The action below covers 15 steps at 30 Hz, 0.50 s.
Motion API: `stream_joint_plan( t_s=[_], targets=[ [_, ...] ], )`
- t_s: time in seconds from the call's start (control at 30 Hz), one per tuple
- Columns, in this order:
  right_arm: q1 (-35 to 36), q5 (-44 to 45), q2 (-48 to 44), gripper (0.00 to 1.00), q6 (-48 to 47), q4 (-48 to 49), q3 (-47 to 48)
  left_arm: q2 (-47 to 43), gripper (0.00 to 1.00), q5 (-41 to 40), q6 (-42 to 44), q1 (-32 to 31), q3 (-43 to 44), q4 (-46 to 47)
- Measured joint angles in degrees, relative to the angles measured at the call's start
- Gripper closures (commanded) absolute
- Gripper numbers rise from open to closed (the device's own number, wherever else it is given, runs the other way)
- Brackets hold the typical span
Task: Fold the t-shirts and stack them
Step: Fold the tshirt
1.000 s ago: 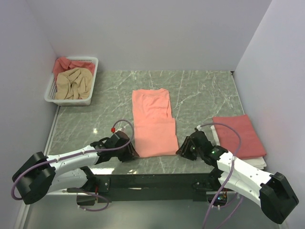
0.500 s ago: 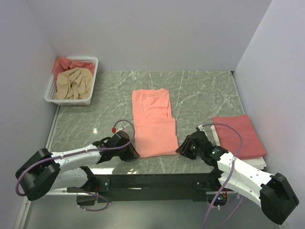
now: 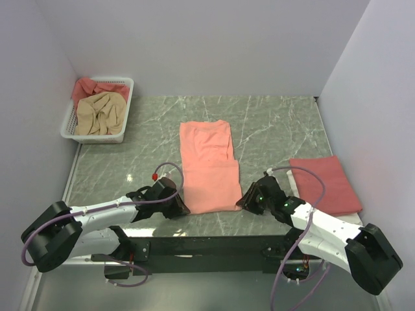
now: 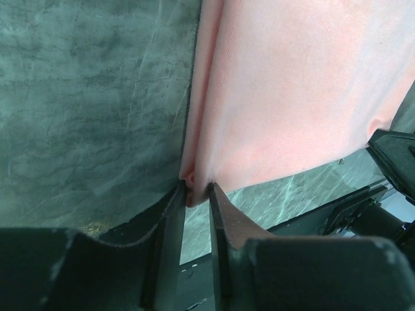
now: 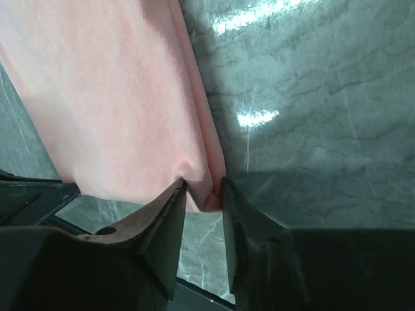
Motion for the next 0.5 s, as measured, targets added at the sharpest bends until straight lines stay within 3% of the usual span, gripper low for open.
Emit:
stream_joint_plan(
  t_s=[0.03, 0.17, 0.33, 0.5],
  targets=[
    [0.00, -0.09, 0.39, 0.70, 0.00, 0.39, 0.00, 0.09, 0.75, 0.02, 0.02, 0.00, 0.00, 0.02],
    [0.04, -0.59, 1.60, 0.85, -0.24, 0.79, -0.04, 1.01, 0.99, 0.07, -0.09, 0.00, 0.02, 0.52],
    [0.15, -1.40, 1.18, 1.00, -1.42, 0.02, -0.04, 1.16, 0.99, 0.02, 0.20, -0.09, 0.28, 0.68],
    [0.50, -3.08, -2.21, 1.00, -2.89, -2.82, -0.52, -2.21, 0.99, -0.39, 1.33, -0.55, -0.70, -1.81]
  ],
)
